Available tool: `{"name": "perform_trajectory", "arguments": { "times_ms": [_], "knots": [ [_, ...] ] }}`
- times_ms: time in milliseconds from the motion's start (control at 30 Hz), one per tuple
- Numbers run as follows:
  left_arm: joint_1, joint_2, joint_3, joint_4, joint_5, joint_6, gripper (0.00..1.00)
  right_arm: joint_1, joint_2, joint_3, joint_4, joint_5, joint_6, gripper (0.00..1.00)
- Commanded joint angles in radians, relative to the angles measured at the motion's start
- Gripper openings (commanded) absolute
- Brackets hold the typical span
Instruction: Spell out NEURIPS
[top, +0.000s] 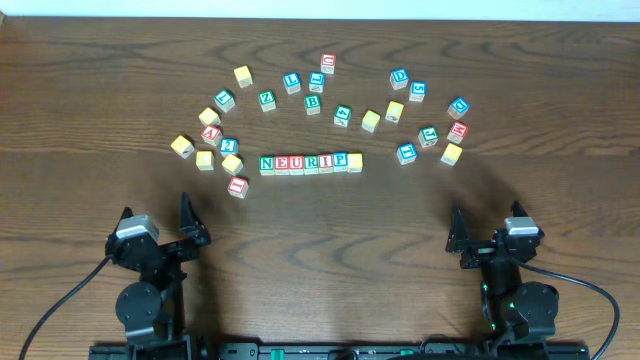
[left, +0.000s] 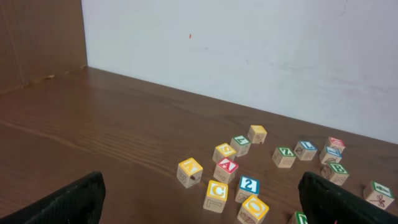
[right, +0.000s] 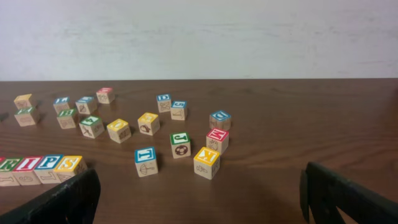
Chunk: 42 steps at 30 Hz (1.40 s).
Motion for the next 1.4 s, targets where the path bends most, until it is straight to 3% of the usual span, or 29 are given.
{"name": "perform_trajectory", "arguments": {
  "times_ms": [0, 500, 800, 933, 1367],
  "knots": [
    [0.002, -0.025, -0.020, 0.013, 0.001, 0.021, 0.97, -0.009, -0.006, -0.003, -0.001, -0.006, -0.012, 0.99],
    [0.002, -0.053, -0.077, 0.073, 0.002, 0.032, 0.97, -0.009, -0.006, -0.003, -0.001, -0.006, -0.011, 0.99],
    [0.002, -0.053, -0.078, 0.029, 0.001, 0.129, 0.98, -0.009, -0.006, -0.003, -0.001, -0.006, -0.012, 0.99],
    [0.002, -0.053, -0.078, -0.076, 0.002, 0.129, 0.98, -0.009, -0.006, -0.003, -0.001, -0.006, -0.012, 0.99],
    [0.002, -0.053, -0.077, -0.080, -0.002, 0.129, 0.98, -0.009, -0.006, -0.003, -0.001, -0.006, -0.012, 0.99]
  ]
}}
